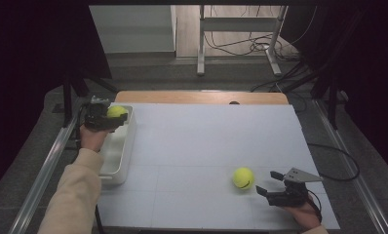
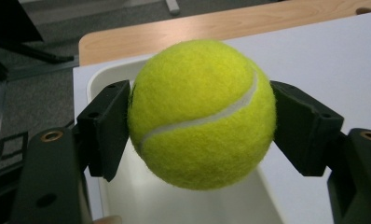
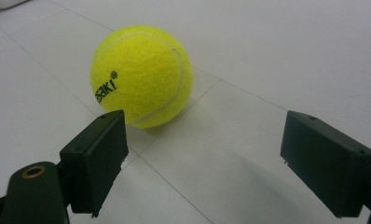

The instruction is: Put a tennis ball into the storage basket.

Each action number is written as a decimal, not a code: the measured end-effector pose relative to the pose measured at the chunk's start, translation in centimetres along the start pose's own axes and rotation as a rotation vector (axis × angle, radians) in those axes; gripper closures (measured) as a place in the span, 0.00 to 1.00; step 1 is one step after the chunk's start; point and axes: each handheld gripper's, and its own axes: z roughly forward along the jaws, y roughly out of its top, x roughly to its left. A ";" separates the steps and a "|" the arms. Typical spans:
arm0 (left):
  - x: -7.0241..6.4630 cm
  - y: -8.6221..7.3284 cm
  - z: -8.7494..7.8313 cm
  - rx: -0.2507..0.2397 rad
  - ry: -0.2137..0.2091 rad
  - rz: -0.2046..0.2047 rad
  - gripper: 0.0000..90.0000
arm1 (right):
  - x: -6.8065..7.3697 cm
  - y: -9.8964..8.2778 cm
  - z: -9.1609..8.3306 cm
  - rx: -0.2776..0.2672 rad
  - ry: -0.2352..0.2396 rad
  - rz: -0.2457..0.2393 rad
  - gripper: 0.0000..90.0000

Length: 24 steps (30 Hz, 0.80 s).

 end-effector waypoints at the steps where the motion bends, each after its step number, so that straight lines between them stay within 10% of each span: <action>1: 0.1 0.0 0.1 0.007 0.003 -0.001 0.29 | 0.0 0.0 0.0 0.001 0.000 0.000 0.17; 24: 0.3 0.0 0.4 0.030 -0.006 -0.032 0.20 | 0.0 0.0 0.0 0.000 0.000 -0.001 0.17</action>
